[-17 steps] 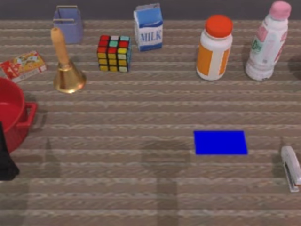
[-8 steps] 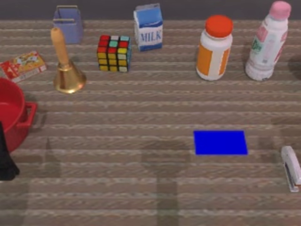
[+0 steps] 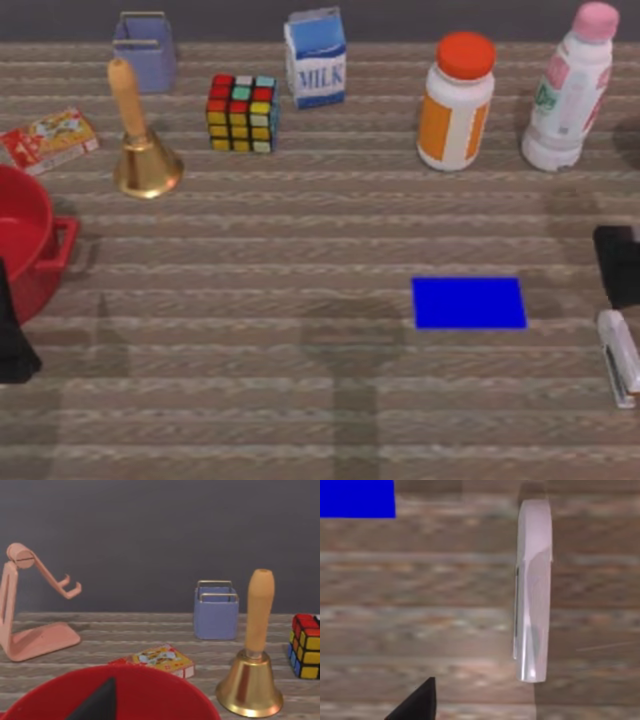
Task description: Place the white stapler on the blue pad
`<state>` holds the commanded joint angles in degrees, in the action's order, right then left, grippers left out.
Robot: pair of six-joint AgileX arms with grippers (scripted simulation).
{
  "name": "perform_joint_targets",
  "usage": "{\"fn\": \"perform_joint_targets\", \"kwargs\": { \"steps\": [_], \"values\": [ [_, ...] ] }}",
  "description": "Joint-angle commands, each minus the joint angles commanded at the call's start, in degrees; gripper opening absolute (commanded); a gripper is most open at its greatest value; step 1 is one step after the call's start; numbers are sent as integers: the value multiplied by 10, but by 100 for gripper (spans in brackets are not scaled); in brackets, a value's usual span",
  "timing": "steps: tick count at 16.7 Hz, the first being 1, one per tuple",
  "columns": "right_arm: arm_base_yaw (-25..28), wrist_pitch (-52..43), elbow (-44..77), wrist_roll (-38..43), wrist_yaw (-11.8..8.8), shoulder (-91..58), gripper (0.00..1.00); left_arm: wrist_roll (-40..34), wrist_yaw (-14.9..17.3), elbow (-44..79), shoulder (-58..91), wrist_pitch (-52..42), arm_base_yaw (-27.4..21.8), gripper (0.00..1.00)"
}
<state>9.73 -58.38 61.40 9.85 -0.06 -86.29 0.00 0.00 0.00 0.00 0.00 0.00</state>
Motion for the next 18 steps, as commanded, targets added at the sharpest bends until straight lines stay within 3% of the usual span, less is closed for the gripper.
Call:
{"fn": "perform_joint_targets", "kwargs": {
  "steps": [4,11,18],
  "values": [
    [9,-49,62,10,-3,-76,100,0,0,0,0,0,0,100],
    [7,-42,58,10,-3,-82,100,0,0,0,0,0,0,100],
    [11,136,-45,14,-3,-152,100,0,0,0,0,0,0,100]
  ]
}}
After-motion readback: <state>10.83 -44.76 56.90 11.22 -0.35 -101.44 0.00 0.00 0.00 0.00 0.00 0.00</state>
